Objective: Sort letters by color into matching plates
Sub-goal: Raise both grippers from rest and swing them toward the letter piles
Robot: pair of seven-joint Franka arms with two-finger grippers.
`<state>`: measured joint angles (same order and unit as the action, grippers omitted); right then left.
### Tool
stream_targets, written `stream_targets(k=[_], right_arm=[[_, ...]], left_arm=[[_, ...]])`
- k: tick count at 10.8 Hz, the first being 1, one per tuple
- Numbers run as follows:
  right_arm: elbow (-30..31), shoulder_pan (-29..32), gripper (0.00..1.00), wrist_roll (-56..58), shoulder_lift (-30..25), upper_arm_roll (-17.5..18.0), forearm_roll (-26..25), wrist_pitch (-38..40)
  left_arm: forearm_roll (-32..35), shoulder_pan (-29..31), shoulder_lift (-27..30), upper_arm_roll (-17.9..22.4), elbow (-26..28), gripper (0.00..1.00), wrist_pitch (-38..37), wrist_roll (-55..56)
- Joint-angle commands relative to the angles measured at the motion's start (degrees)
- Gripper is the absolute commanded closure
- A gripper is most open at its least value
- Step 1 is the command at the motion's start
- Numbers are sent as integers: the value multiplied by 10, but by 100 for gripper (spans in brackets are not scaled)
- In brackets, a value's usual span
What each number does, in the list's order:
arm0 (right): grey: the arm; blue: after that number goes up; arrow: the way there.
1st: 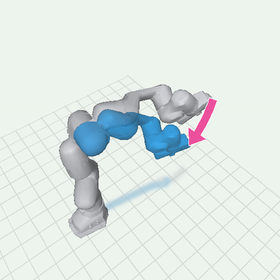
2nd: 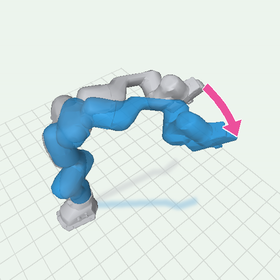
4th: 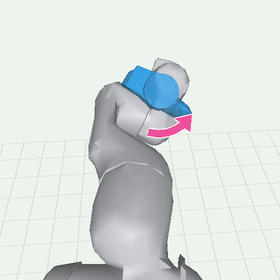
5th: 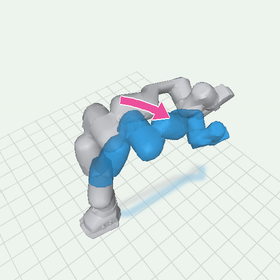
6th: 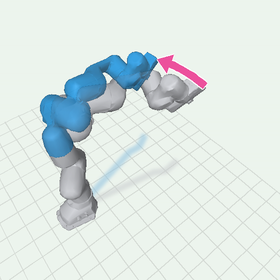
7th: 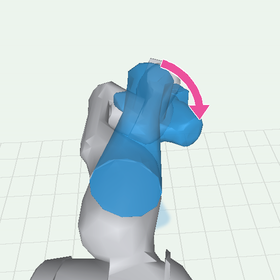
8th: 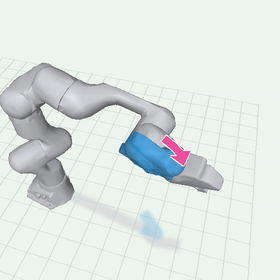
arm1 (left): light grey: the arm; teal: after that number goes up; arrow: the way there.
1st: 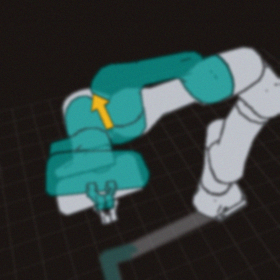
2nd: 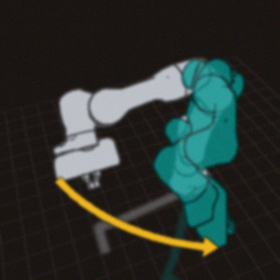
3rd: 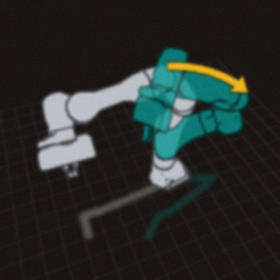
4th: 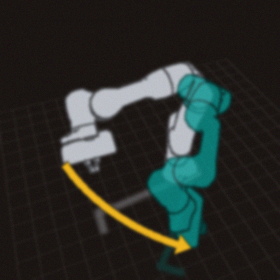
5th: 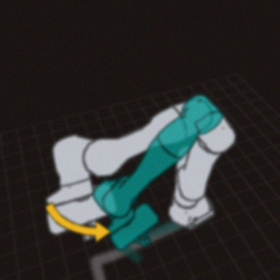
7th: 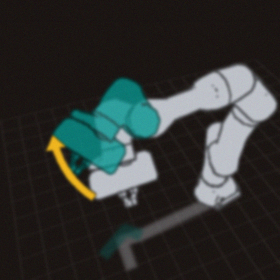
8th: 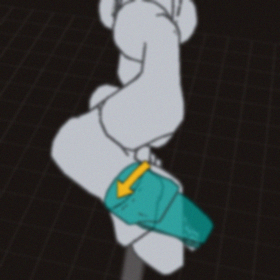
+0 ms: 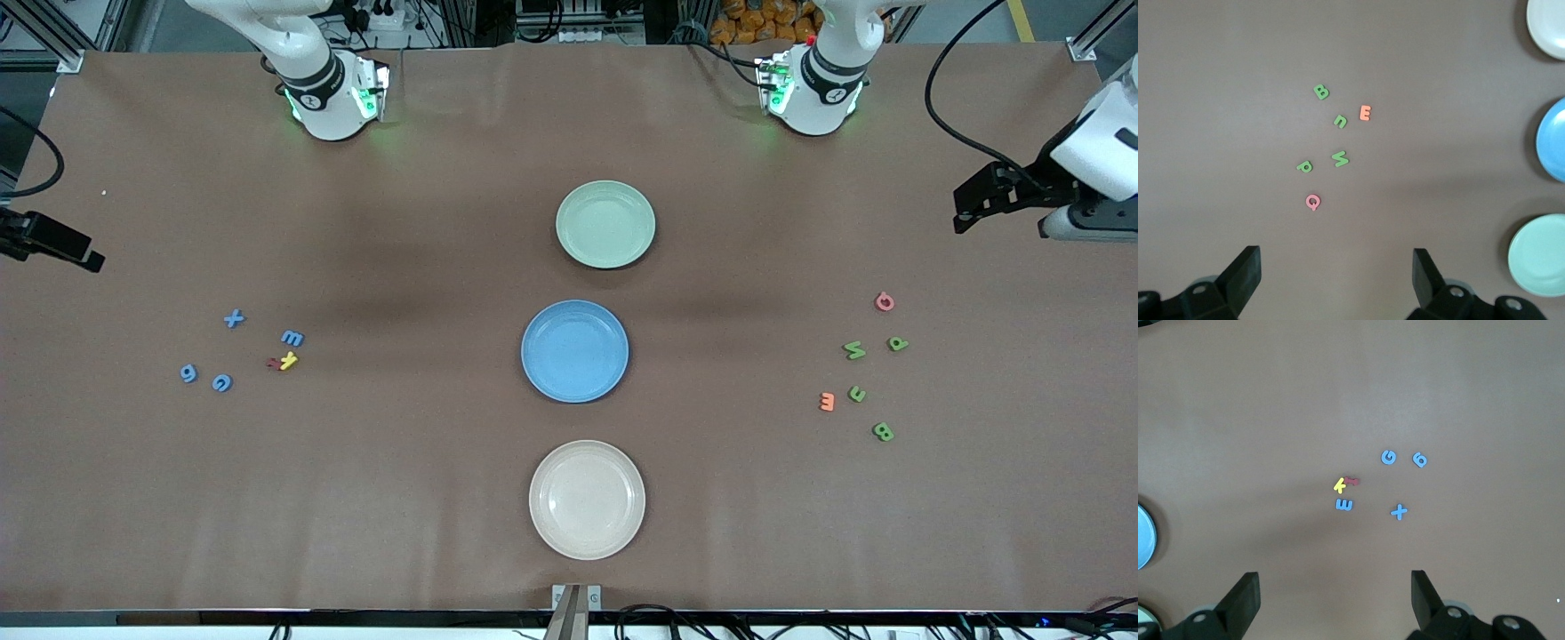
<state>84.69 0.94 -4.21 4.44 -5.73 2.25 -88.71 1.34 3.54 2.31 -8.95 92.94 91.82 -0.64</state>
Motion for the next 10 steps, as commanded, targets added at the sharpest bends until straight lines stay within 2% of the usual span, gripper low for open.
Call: stream_targets(k=[1, 4, 6, 8, 10], right_arm=[[36, 2, 0, -4, -2, 2, -5, -46], [107, 5, 0, -19, 0, 2, 1, -123], [135, 4, 0, -74, 13, 2, 21, -153], [168, 3, 0, -111, 31, 2, 36, -188], [239, 4, 0, -116, 44, 2, 66, -277]], left_arm=[[14, -3, -21, 4, 11, 0, -8, -76], [14, -1, -23, 9, 65, 0, 33, -60], [14, -4, -25, 9, 109, 0, 82, -61], [14, -2, -50, 16, 121, 0, 89, -60], [17, -3, -66, 31, 129, 0, 115, -109]])
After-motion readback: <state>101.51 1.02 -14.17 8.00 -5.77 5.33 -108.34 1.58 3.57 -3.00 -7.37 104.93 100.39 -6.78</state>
